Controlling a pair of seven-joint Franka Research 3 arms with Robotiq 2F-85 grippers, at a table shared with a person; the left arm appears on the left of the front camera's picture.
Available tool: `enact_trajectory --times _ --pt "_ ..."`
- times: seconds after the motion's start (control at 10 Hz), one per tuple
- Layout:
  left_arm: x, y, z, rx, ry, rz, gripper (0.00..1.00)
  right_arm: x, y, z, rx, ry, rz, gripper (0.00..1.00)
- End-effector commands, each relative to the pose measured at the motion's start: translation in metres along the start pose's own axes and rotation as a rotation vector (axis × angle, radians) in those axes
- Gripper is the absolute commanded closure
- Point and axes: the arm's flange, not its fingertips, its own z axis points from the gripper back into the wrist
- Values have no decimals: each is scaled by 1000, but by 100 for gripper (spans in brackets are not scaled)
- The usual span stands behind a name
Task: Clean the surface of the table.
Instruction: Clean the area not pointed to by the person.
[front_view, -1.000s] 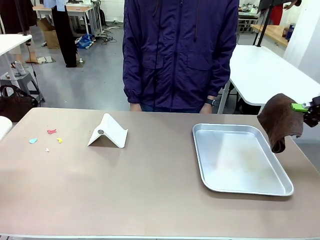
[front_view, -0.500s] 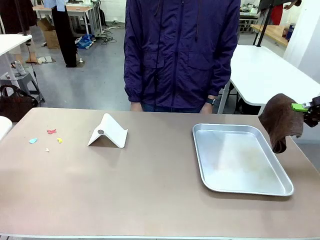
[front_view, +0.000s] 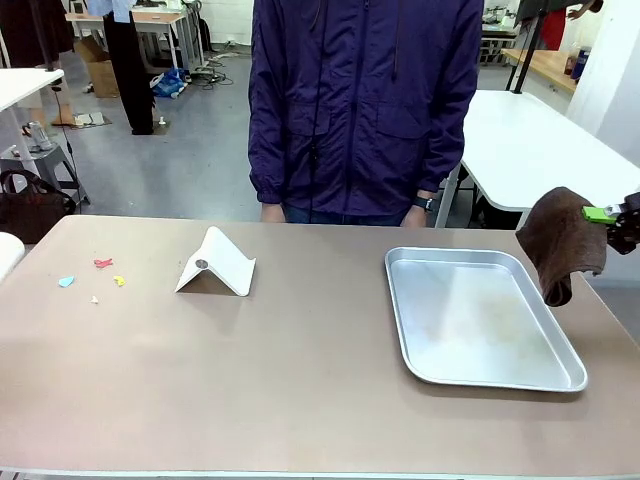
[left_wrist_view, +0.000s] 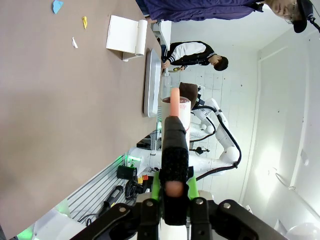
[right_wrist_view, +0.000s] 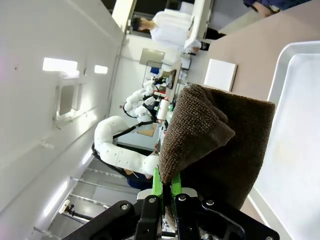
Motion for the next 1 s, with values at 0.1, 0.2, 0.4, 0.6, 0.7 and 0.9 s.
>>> enact_trajectory --times 0.1,0.2,0.4,0.6,0.7,0.9 --pt "0 -2 -2 -22 -18 -11 100 1 2 1 20 1 25 93" --pt "0 -2 -2 -22 -18 -11 100 1 2 1 20 1 25 93" --pt "0 0 0 0 0 0 78 1 2 1 20 1 25 93" --pt "1 -12 -8 173 -117 -79 78 1 2 1 20 1 25 93" --pt "4 -19 -10 246 -184 -124 78 1 2 1 20 1 25 93" --pt "18 -28 -15 361 -314 -179 98 1 2 1 20 1 25 93"
